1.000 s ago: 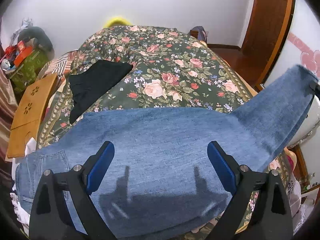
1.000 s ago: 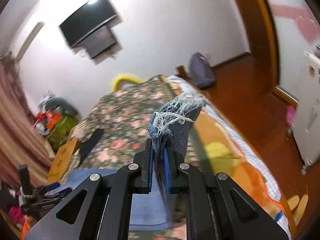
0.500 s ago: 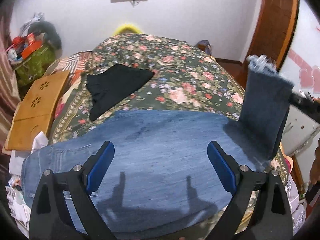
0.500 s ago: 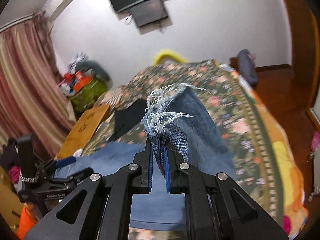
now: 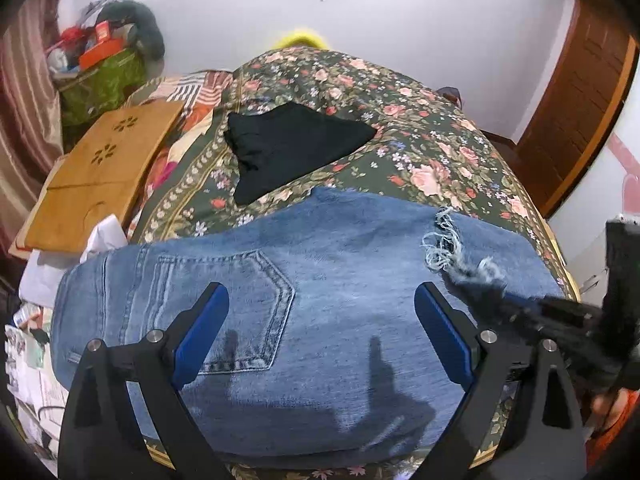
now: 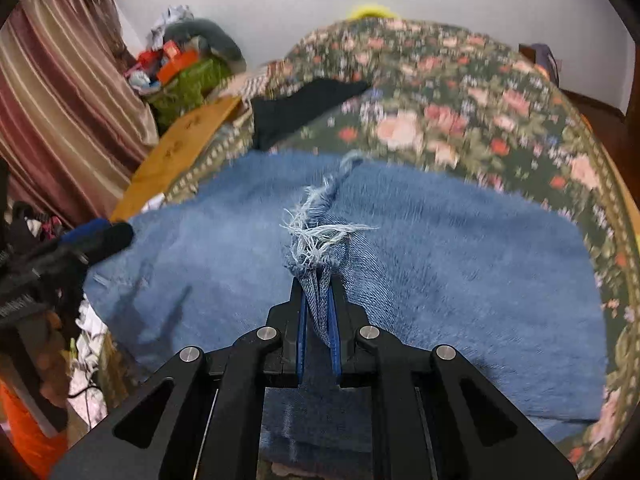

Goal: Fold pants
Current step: 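Grasp the frayed leg hem with the right tool and fold it toward the waistband, then lay the hem on the jeans, open the right tool and smooth the fold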

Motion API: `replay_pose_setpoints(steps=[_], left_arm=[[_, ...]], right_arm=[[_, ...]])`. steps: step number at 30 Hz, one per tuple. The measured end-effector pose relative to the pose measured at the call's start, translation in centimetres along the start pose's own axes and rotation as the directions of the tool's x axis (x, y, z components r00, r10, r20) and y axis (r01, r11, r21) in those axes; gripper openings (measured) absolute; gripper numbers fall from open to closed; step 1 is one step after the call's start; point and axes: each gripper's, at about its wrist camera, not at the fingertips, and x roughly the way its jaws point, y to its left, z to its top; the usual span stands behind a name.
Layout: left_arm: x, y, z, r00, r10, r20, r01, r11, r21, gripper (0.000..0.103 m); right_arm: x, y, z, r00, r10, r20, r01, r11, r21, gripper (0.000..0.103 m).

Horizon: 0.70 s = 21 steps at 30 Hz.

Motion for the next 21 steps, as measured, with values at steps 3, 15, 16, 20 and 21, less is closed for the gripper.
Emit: replay_pose_setpoints(steps=[3,15,16,20,21], left_arm=[[0.4,0.2,-0.2,1.000,0.003,-0.014,-0.003,1.000,-0.008,0.095],[-0.1,-3.6,1.5,1.000,-0.024,-0.004,0.025,0.998,0.061,0.095],[0.0,-4.3,1.8,0.999,-0.033,-0.003,0.033,0.997,0.070,0.095],[1.1,-7.8,2.9,0.996,-0.092,-0.010,0.093,0.989,0.114,0.091],[1.4,-8.6,3.1,0.995,-0.101,-0.013,0.102,0.987,0.123,0.082]], right_arm=[[0.7,0.1,-0.5,1.000,-0.008,-0.021,0.007,1.000,-0.015,0.012],[-3.5,-1.0,0.2,1.000,0.005,0.015,-0.005,1.000,-0.026,0.038],[-4.6,-2.1,0.5,0.999,-0.007,0.041,0.007,1.000,-0.014,0.038],[-7.6,-5.8,0.9,0.993,-0.073,0.095,0.073,0.997,0.003,0.038],[-8.1,-6.6,1.0,0.991,-0.091,0.101,0.090,0.996,0.009,0.038]])
